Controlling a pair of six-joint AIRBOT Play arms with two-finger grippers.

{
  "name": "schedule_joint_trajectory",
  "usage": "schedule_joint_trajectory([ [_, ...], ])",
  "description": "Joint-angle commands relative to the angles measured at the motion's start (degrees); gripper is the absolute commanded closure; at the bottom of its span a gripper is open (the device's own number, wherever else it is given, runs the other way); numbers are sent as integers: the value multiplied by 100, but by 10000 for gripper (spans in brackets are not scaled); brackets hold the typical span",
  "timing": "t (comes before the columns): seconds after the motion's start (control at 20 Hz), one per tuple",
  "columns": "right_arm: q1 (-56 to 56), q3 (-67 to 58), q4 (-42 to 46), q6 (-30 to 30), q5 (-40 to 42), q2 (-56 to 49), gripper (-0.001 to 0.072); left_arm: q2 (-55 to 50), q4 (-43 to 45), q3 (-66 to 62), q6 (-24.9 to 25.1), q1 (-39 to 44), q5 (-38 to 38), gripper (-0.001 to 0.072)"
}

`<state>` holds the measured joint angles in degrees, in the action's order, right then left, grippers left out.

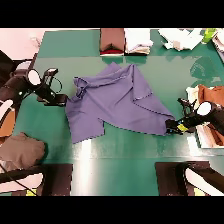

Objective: Fold the shirts.

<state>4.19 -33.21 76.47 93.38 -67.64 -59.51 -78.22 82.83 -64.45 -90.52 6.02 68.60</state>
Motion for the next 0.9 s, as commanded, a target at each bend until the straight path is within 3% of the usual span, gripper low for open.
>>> schedule_joint_trajectory([
  [0.0,-7,2,4,0,-4,-2,692,-527,-444,2,105,-98,-55,261],
  [0.35,-7,2,0,2,-24,-2,692,-824,-535,2,103,-98,111,264],
  [0.4,-7,2,-2,2,-24,-2,692,-824,-535,2,103,-98,146,313],
  [0.5,-7,-39,0,0,-33,-2,692,-824,-535,2,120,-98,181,596],
  [0.55,-7,-129,0,0,-50,0,693,-822,-551,-4,221,-98,195,674],
  [0.7,-7,-804,0,-2,-319,4,693,-457,-568,-129,367,-101,155,675],
  [0.85,-7,-1958,4,-96,-640,210,692,540,-520,-776,459,-101,142,675],
])
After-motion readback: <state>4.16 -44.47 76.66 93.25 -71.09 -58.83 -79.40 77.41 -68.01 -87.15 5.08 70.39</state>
